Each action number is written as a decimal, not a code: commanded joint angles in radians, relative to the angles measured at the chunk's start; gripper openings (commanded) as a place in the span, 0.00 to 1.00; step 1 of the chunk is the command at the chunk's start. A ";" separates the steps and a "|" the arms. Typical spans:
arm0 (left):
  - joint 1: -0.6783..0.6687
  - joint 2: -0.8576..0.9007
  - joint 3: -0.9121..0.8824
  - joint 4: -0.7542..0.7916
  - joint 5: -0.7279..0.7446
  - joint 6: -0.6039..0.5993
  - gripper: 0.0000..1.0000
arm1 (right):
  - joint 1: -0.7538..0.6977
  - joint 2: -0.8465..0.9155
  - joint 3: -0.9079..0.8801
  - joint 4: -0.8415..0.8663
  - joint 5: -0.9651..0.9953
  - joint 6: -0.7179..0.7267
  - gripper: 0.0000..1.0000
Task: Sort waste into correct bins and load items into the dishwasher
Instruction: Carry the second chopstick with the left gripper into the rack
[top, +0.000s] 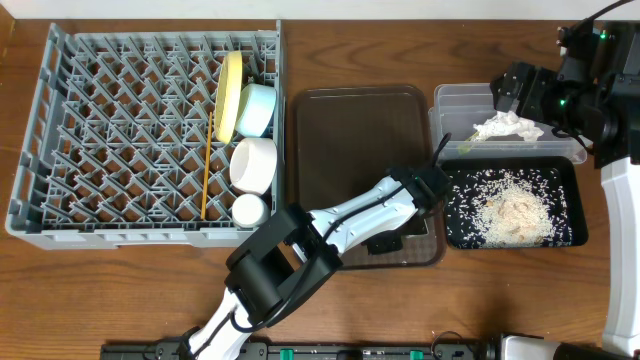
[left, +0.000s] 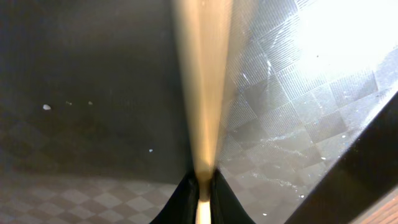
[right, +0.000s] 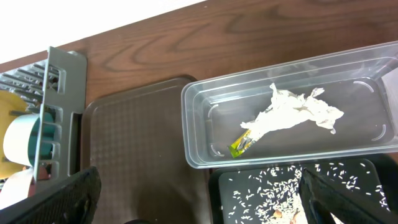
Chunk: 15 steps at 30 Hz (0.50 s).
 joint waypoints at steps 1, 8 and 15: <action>0.000 0.031 0.014 -0.008 -0.017 -0.009 0.08 | -0.004 0.003 0.002 0.000 -0.004 0.008 0.99; 0.016 -0.029 0.043 0.002 -0.115 -0.052 0.07 | 0.001 0.003 0.002 -0.002 -0.004 0.008 0.99; 0.108 -0.209 0.045 0.107 -0.199 -0.242 0.07 | 0.002 0.003 0.002 -0.002 -0.004 0.008 0.99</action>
